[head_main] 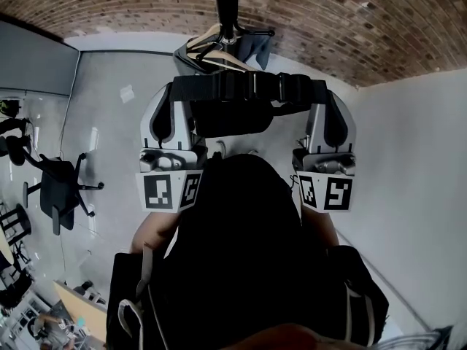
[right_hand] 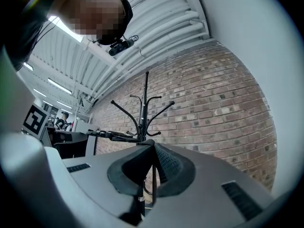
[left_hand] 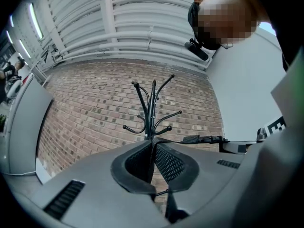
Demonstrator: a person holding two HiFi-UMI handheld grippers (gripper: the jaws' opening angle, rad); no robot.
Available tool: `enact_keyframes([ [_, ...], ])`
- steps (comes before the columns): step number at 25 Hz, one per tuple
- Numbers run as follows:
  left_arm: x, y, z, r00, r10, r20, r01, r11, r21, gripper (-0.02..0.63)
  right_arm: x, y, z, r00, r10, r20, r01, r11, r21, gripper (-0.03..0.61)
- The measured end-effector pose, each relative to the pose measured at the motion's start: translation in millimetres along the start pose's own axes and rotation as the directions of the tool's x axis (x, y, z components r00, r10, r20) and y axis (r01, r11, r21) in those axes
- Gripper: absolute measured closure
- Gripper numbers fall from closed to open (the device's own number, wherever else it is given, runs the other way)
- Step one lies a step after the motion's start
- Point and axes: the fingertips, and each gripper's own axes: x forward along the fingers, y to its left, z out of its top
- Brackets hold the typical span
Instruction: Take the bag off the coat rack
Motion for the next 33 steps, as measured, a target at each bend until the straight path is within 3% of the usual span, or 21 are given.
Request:
enact_keyframes([
  [6, -18.9, -4.6, -2.8, 1.000, -0.011, -0.014, 0.012, 1.000, 0.018, 0.589, -9.9, 3.3, -1.5, 1.000, 0.019, -0.012, -0.019, 1.000, -0.002, 0.555],
  [33, -10.4, -14.9, 10.0, 0.999, -0.042, 0.030, 0.041, 0.999, 0.024, 0.591, -15.1, -4.7, 17.0, 0.998, -0.010, 0.055, 0.011, 1.000, -0.017, 0.555],
])
